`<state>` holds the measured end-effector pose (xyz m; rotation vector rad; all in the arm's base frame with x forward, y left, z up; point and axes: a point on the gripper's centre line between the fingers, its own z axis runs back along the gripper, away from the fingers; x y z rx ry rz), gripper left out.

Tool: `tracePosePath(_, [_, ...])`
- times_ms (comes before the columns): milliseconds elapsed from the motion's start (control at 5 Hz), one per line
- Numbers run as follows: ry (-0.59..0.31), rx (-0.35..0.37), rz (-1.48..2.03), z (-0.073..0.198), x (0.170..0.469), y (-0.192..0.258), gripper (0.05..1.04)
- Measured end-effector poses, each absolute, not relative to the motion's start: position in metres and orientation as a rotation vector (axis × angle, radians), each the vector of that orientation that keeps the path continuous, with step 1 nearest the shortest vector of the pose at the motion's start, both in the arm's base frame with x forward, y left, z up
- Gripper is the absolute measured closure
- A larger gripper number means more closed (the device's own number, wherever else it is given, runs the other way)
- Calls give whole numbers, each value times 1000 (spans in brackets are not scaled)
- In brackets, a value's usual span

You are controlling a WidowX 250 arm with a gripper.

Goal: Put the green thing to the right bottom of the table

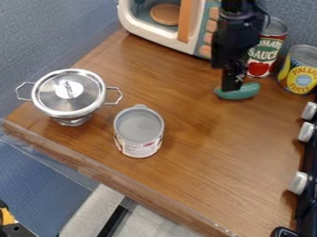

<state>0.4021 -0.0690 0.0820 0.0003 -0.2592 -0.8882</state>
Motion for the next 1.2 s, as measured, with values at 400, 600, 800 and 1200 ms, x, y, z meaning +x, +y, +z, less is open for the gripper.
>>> tracePosePath(400, [-236, -31, -931, 62, 415, -84, 85])
tracePosePath(600, [-212, -16, -926, 53, 418, -86, 133])
tracePosePath(800, [-216, 16, -881, 49, 421, -83, 417])
tracePosePath(1200, [-216, 37, -813, 43, 415, -83, 652])
